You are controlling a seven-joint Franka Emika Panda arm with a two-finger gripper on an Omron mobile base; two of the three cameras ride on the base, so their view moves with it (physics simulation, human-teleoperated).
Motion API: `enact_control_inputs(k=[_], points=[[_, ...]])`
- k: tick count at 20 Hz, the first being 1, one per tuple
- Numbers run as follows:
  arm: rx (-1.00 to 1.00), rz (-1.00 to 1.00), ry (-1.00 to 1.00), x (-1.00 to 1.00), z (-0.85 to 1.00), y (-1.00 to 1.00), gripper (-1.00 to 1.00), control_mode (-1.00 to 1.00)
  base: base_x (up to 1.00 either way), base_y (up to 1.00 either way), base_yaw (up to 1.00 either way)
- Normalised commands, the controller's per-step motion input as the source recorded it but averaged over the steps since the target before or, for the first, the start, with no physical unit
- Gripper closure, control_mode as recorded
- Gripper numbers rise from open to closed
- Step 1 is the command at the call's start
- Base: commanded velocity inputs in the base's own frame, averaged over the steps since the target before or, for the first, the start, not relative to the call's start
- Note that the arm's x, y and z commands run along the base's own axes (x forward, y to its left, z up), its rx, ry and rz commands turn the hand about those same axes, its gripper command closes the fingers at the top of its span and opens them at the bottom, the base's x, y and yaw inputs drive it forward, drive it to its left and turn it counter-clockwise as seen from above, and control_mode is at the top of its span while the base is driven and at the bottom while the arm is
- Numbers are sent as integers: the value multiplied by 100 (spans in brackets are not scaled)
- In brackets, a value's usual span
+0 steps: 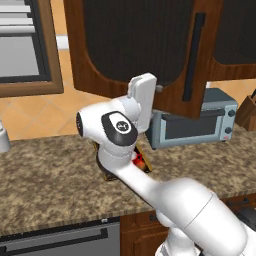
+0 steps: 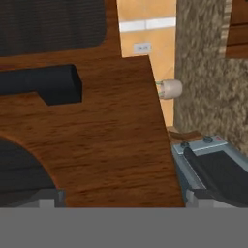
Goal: Pick the kettle from the counter and place it on the tray. Then pick the mug from the cabinet and place it on the tray. Then close the cabinet doors.
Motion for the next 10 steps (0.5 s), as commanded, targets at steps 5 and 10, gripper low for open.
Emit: enact_control_inputs(k=[5,10], points=[[6,9,-2,43,30,-31,-100,-100,0,0,0],[7,11,-1,52,24,-25,-100,-100,0,0,0]])
